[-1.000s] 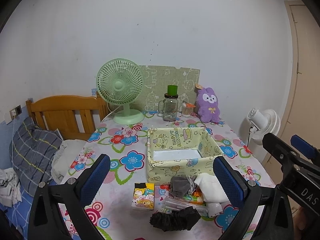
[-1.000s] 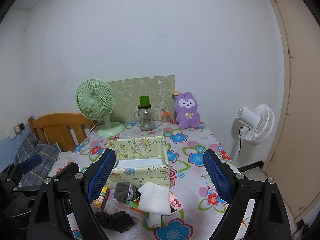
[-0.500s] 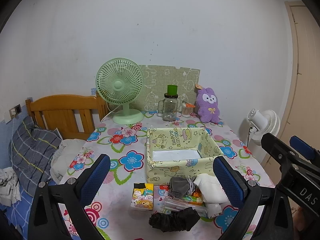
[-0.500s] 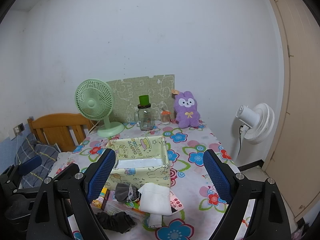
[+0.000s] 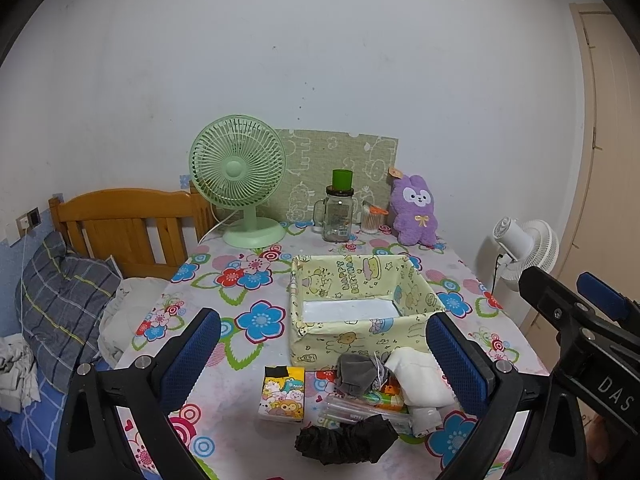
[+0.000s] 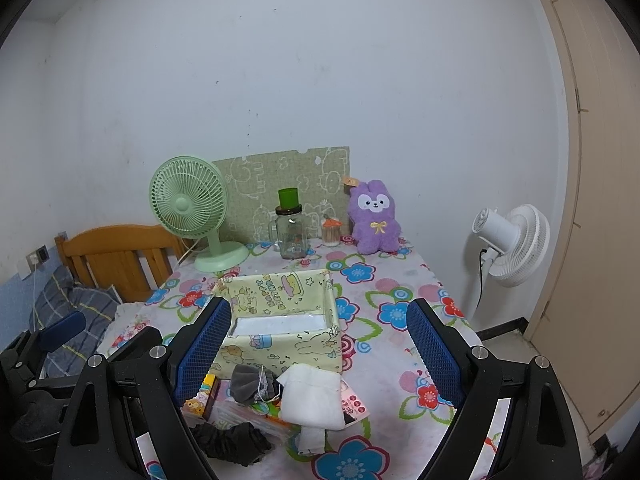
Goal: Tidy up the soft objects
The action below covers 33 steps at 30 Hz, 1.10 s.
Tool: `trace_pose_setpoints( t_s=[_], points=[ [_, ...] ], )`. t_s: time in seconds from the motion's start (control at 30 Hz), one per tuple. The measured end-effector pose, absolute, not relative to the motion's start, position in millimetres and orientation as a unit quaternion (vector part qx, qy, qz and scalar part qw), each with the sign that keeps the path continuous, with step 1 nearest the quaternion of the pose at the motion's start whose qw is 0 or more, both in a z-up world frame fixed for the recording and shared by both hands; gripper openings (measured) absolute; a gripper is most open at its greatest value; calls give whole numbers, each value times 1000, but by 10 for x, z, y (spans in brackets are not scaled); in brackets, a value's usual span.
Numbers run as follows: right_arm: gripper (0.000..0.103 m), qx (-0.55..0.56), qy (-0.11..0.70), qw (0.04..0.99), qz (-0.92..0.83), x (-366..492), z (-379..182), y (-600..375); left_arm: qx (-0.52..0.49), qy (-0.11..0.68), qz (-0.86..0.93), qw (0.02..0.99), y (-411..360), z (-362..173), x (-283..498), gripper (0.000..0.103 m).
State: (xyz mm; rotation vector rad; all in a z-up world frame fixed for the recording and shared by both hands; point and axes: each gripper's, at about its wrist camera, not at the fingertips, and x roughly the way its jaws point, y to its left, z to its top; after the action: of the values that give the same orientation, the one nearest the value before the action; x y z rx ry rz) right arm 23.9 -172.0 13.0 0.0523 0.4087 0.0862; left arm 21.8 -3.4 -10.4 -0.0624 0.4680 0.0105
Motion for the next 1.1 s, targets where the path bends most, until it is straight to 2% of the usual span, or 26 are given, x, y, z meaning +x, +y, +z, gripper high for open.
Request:
trace_pose_setpoints(
  t_s=[0.77,1.1],
  points=[
    [91,35,212,975,51,327,99,-1713,-32,239,-3,971,-56,-151,253,102],
    [91,36,225,972,56,451,-56,-1717,-30,252,0,967,-103,-343,364,98]
  ],
)
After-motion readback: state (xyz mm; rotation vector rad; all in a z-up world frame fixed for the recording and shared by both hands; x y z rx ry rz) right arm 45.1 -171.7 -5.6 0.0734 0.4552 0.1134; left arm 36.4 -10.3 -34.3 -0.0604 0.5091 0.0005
